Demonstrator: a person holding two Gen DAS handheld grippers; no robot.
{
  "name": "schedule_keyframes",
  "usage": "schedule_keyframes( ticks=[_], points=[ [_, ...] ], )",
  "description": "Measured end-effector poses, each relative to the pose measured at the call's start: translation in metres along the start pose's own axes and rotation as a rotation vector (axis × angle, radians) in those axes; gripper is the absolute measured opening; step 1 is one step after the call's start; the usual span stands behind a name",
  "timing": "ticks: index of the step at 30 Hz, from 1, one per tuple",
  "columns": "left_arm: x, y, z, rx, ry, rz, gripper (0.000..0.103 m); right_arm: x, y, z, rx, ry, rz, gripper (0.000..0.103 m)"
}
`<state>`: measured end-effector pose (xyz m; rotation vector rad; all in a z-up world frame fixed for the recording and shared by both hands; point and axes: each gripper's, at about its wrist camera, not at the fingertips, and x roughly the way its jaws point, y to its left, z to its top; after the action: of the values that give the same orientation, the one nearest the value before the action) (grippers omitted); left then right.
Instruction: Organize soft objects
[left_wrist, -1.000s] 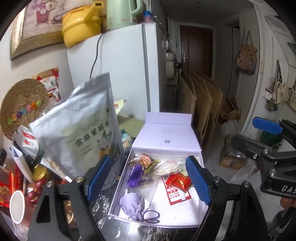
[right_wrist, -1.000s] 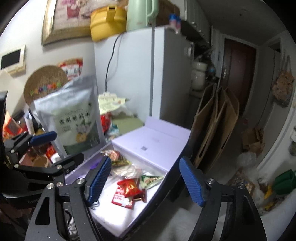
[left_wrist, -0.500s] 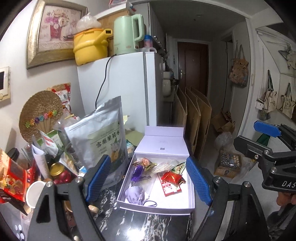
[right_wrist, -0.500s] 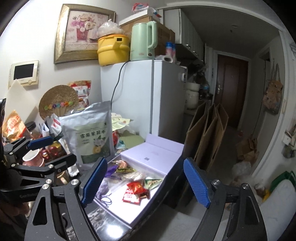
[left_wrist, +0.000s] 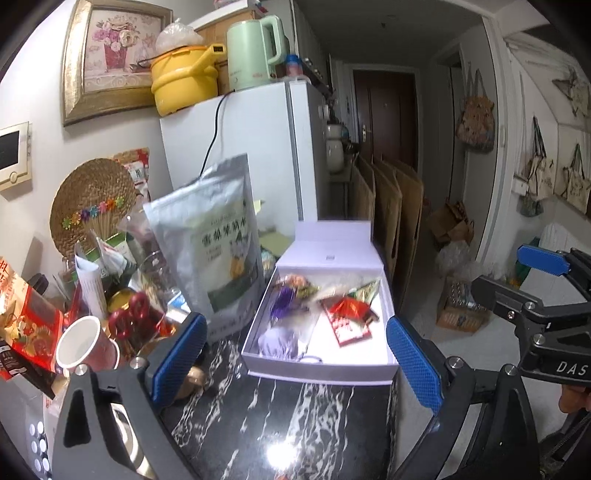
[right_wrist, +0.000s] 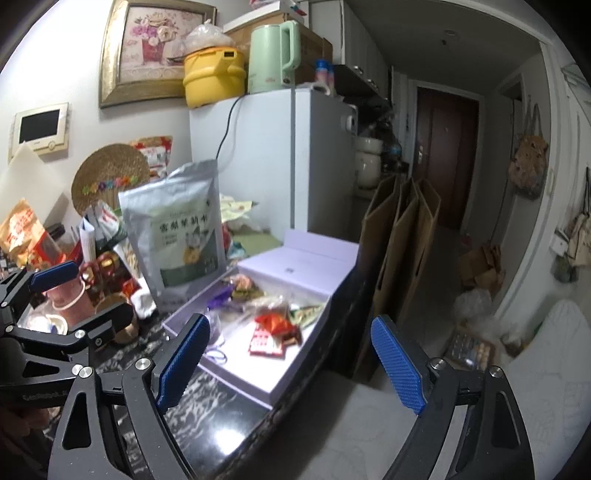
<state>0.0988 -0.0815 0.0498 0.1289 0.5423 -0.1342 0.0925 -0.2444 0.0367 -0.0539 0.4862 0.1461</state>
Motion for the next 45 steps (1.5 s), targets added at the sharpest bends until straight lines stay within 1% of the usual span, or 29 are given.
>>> schedule_keyframes(
  ticks=[5, 8, 14, 29, 40, 45],
  points=[
    [0.005, 0.002, -0.015, -0.016, 0.031, -0.026, 0.099, 0.005, 0.001, -0.021, 0.037, 0.044, -0.024, 0.09],
    [0.01, 0.004, -0.022, -0.018, 0.043, -0.015, 0.099, 0.007, 0.0, -0.033, 0.066, 0.068, -0.012, 0.09],
    [0.018, 0.008, -0.032, -0.031, 0.07, -0.042, 0.099, 0.011, 0.002, -0.049, 0.072, 0.1, -0.003, 0.09],
    [0.015, 0.009, -0.033, -0.031, 0.07, -0.076, 0.099, 0.008, 0.006, -0.053, 0.066, 0.103, -0.016, 0.09],
    [0.012, 0.009, -0.033, -0.03, 0.07, -0.087, 0.099, 0.007, 0.007, -0.053, 0.063, 0.106, -0.026, 0.09],
    [0.01, 0.009, -0.034, -0.039, 0.079, -0.108, 0.099, 0.005, 0.008, -0.055, 0.057, 0.11, -0.027, 0.09]
  ],
)
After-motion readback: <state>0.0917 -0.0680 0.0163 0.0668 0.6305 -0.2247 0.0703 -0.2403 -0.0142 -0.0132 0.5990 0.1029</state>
